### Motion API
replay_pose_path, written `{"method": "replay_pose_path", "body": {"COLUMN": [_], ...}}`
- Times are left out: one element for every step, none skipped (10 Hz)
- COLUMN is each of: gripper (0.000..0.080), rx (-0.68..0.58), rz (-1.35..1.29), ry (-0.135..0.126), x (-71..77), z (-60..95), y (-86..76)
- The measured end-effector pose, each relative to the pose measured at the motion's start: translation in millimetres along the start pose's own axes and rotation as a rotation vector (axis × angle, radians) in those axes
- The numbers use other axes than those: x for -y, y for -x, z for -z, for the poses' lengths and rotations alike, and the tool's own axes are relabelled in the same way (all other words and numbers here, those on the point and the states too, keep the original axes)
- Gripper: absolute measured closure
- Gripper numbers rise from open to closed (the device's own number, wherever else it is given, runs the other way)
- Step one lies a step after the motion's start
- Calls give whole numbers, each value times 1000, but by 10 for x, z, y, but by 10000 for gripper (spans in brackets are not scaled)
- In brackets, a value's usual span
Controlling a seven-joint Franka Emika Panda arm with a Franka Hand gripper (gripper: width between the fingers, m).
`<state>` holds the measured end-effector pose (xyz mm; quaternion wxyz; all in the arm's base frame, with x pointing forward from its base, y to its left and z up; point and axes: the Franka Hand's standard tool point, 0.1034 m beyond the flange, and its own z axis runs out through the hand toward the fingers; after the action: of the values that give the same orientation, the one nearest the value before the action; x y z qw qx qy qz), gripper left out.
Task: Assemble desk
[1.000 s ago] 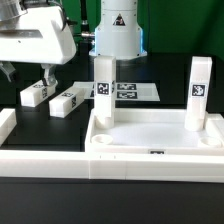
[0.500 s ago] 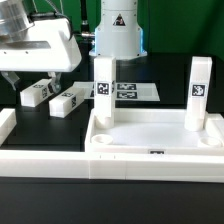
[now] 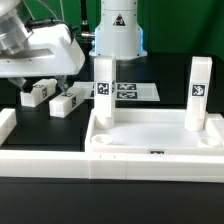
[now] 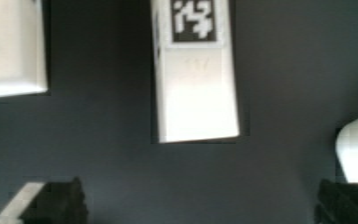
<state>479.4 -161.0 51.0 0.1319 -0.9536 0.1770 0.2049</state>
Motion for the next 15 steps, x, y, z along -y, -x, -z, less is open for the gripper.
{"method": "replay_pose_path", "body": {"gripper": [150, 150, 150, 150, 150, 150, 150, 150, 150, 150, 150, 150, 150, 150, 150], "rx": [80, 159, 214, 276, 353, 367, 362, 365, 399, 427, 503, 508, 514, 513, 530], "rz": [-2, 1, -1, -20, -32, -31, -30, -35, -88, -134, -204, -195, -198, -196, -193], "ry": [-15, -23, -25, -27, -37, -39, -37, -38, -39, -32, -23, -22, -23, -21, -18], "x": [17, 16, 17, 32, 24, -26, -21, -27, -75, -93, -76, -88, -98, -95, -82], "z": [-34, -51, -65, -107, -133, -164, -161, -163, -168, -190, -225, -252, -268, -270, -298], "y": [76, 82, 58, 63, 108, 52, 40, 45, 73, 83, 146, 113, 123, 118, 129]}}
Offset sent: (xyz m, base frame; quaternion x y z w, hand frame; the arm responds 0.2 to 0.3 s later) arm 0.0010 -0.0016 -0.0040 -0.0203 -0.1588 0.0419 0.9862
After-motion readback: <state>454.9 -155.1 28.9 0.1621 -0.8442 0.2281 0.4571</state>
